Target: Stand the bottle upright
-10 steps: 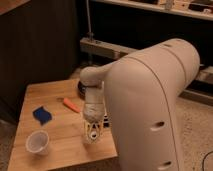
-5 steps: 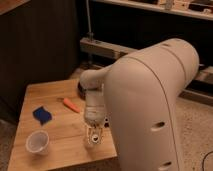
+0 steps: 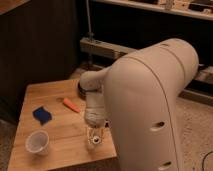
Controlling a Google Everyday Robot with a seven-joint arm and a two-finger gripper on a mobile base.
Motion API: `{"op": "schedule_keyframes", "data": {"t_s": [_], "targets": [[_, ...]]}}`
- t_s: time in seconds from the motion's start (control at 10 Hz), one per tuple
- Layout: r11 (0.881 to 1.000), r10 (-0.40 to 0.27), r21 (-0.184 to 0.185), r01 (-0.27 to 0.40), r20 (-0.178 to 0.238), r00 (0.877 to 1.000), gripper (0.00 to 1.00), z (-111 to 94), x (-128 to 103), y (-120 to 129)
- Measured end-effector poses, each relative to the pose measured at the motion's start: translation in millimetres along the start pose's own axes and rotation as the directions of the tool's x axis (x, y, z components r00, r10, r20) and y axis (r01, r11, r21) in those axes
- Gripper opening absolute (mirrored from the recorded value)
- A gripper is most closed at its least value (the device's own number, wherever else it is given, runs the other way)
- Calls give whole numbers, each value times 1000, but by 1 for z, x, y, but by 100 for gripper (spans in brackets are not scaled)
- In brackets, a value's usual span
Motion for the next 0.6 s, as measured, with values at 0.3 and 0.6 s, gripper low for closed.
{"op": "schedule_keyframes", "data": {"t_s": [0.3, 0.6], "targets": [[1000, 17, 8, -17, -11, 1000, 38, 3, -3, -3], [1000, 30, 9, -30, -18, 999, 68, 3, -6, -5]]}}
